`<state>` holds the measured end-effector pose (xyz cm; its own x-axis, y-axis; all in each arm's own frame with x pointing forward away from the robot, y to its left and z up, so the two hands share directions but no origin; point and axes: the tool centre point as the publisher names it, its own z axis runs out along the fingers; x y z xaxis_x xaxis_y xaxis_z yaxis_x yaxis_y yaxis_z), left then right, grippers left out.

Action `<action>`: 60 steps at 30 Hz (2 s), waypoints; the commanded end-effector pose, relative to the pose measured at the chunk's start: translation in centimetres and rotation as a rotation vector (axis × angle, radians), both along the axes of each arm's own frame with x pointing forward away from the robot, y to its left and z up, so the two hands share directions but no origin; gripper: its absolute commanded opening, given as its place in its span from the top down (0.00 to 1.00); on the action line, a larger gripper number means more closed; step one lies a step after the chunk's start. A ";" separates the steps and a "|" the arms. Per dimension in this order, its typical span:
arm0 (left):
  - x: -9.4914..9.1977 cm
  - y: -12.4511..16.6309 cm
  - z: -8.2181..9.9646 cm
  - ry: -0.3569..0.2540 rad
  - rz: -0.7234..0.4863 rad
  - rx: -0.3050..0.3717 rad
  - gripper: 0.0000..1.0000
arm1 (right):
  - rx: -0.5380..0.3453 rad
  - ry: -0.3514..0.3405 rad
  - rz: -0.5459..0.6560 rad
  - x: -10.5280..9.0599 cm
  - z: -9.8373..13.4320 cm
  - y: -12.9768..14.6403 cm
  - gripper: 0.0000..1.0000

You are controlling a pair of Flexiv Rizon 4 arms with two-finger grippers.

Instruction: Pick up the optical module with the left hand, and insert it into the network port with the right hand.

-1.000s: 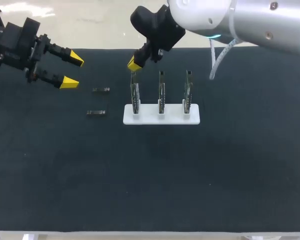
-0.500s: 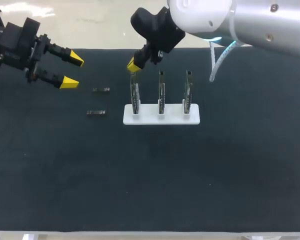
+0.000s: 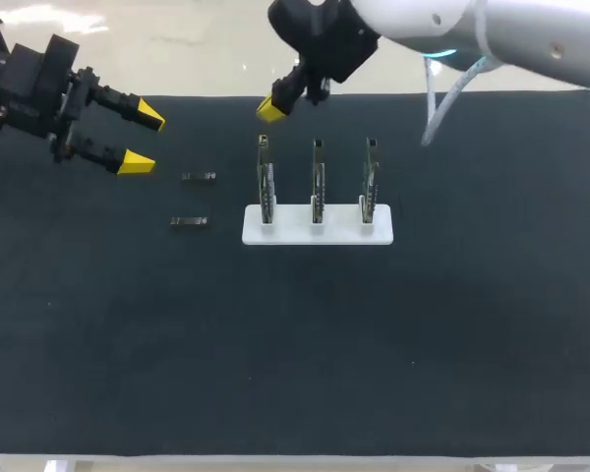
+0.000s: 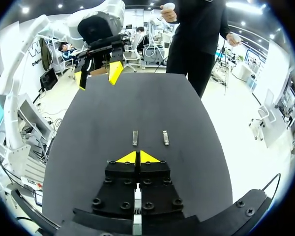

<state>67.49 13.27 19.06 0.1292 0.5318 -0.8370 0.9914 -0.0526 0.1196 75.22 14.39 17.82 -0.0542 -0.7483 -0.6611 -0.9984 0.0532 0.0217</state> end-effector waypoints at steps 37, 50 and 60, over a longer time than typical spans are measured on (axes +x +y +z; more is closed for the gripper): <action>-0.1 -0.1 0.0 -0.002 0.003 0.003 0.00 | 0.037 -0.031 0.060 -2.8 3.9 -18.8 1.00; -0.1 -0.1 0.0 -0.002 0.003 0.003 0.00 | 0.058 -0.016 0.057 -2.9 4.0 -19.2 0.00; -0.1 -0.1 0.0 -0.002 0.003 0.003 0.00 | 0.058 -0.016 0.057 -2.9 4.0 -19.2 0.00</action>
